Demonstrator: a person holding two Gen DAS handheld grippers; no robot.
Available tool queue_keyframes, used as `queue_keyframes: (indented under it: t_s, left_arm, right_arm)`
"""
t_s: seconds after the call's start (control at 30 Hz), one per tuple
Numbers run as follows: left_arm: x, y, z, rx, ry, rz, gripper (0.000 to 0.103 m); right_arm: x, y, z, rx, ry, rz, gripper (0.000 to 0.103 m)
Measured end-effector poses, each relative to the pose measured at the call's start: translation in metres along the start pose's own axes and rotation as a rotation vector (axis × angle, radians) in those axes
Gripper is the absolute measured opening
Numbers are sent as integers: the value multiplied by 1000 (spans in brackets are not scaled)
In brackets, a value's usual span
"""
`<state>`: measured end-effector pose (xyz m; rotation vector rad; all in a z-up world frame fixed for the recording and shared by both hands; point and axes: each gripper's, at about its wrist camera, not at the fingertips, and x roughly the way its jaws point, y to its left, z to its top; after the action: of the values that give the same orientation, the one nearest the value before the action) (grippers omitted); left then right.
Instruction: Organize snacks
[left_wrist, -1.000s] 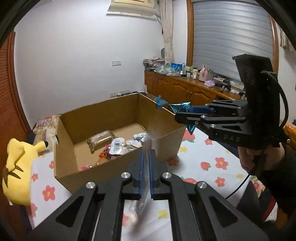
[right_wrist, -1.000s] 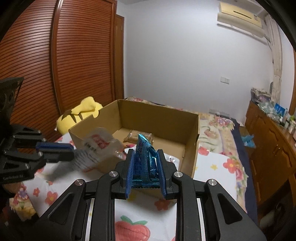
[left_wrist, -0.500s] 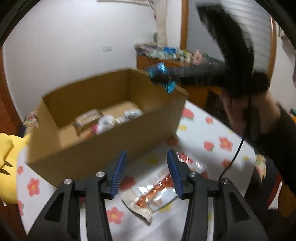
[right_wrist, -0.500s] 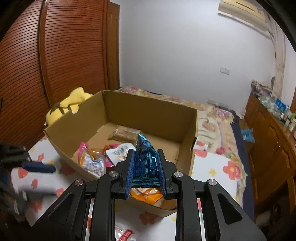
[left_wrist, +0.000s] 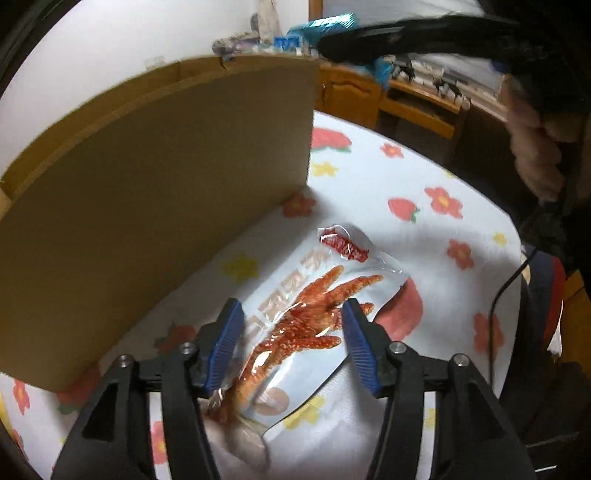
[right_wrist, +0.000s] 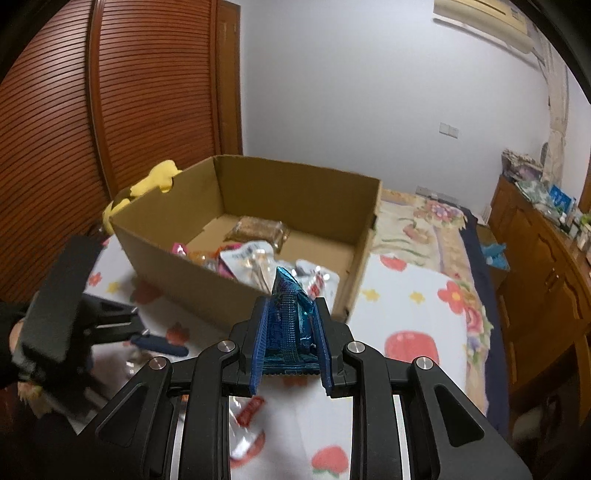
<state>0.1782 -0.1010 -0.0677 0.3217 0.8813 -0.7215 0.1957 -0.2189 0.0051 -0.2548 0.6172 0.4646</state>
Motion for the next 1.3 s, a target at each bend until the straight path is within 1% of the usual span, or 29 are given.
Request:
queue_keyframes:
  t_s: [0.03, 0.07, 0.1, 0.13, 0.17, 0.23, 0.27, 0.37, 0.4, 0.47, 0.5, 0.53, 0.6, 0.67, 0.7, 0.77, 0.8, 0.83, 0.9, 1.1, 1.3]
  left_arm:
    - [1, -1, 0, 8, -3, -4, 74]
    - [3, -2, 0, 13, 4, -6, 75]
    - [6, -4, 1, 22, 15, -10, 80]
    - [8, -6, 1, 30, 17, -6, 83]
    - [11, -7, 1, 41, 16, 2, 84]
    - [16, -11, 0, 65, 19, 22, 90]
    - [19, -11, 0, 73, 31, 27, 91]
    - [22, -8, 1, 47, 35, -5, 91]
    - [23, -5, 1, 37, 33, -5, 91]
    - [22, -2, 2, 19, 29, 1, 84]
    - [20, -1, 2, 12, 20, 3, 69]
    - [18, 0, 3, 1, 19, 12, 64]
    - [16, 2, 2, -18, 20, 18, 58]
    - [5, 0, 1, -17, -22, 33, 44]
    - [0, 1, 2, -26, -31, 30, 34]
    - [-5, 3, 2, -48, -24, 34, 30]
    - [-6, 3, 1, -43, -33, 47, 20]
    - [-12, 2, 0, -42, -56, 63, 13]
    - [-22, 7, 0, -69, -64, 64, 12]
    - [-33, 7, -4, -81, -85, 89, 10]
    - [-50, 2, -9, -100, -133, 109, 6]
  right_arm:
    - [-3, -2, -4, 5, 1, -2, 22]
    - [-6, -2, -6, 8, 1, -4, 22]
    - [-9, -4, -10, 15, 2, -9, 22]
    - [-11, -4, -12, 20, 1, -10, 22]
    - [-13, -6, -15, 26, 1, -11, 22]
    - [-15, -8, -19, 38, 3, -9, 22]
    - [-16, -9, -21, 41, 4, -12, 22]
    - [-18, -10, -28, 50, 8, -17, 22]
    - [-18, -10, -29, 51, 10, -18, 22]
    - [-17, -11, -32, 53, 14, -20, 22]
    - [-17, -11, -33, 54, 16, -19, 22]
    - [-17, -11, -34, 55, 17, -18, 22]
    - [-16, -10, -35, 54, 20, -18, 22]
    - [-14, -8, -36, 53, 25, -14, 22]
    - [-13, -8, -36, 52, 25, -14, 22]
    - [-13, -6, -34, 48, 24, -11, 22]
    - [-12, -5, -34, 46, 23, -10, 22]
    - [-12, -4, -33, 44, 22, -10, 22]
    - [-12, -2, -32, 42, 18, -8, 22]
    - [-11, 3, -32, 30, 18, -6, 22]
    - [-13, 6, -33, 27, 17, -10, 22]
